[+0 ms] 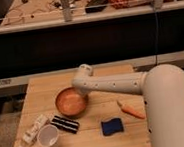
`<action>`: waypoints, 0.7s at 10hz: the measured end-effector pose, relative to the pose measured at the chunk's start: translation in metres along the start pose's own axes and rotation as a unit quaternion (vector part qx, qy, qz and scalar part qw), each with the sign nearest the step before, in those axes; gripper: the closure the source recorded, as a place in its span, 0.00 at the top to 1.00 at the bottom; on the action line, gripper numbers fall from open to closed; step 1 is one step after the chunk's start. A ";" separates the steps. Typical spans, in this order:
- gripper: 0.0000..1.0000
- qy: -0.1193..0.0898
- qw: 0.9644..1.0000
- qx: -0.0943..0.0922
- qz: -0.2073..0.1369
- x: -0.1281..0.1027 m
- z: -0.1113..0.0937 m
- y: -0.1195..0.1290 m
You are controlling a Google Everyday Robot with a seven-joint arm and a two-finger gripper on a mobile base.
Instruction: Drag the ceramic bowl in a circle
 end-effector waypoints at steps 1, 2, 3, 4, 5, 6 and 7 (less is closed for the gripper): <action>0.00 0.000 1.000 0.000 0.000 0.000 0.000 0.000; 0.00 0.000 1.000 0.000 0.000 0.000 0.000 0.000; 0.00 0.000 1.000 0.000 0.000 0.000 0.000 0.000; 0.02 0.000 1.000 0.000 0.000 0.000 0.000 0.000; 0.09 0.000 1.000 0.000 0.000 0.000 0.000 0.000; 0.17 0.000 1.000 0.000 0.000 0.000 0.000 0.000; 0.27 0.000 1.000 0.000 0.000 0.000 0.000 0.000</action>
